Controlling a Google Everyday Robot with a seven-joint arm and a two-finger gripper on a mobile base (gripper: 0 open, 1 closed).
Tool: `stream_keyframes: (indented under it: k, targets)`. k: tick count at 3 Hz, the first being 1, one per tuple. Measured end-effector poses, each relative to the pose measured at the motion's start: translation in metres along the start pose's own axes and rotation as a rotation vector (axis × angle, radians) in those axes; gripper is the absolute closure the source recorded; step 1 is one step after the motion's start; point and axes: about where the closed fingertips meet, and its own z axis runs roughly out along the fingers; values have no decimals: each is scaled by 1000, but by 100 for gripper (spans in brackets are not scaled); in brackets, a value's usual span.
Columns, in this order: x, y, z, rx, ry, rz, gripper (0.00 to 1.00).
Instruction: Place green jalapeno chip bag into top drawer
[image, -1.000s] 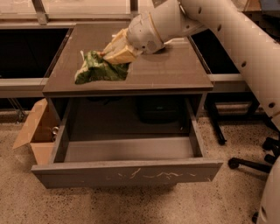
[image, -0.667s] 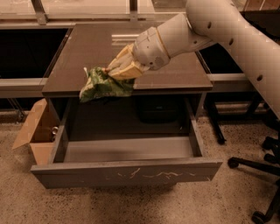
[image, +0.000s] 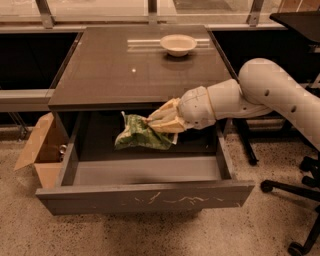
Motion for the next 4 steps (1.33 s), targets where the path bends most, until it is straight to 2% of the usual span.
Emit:
stream_keyframes:
  k: [1, 2, 3, 4]
  targets:
    - [-5, -1, 3, -11, 2, -9, 100]
    - [10, 1, -6, -26, 45, -6, 100]
    - [37, 6, -31, -13, 95, 20, 100]
    - [79, 12, -49, 0, 129, 65, 100]
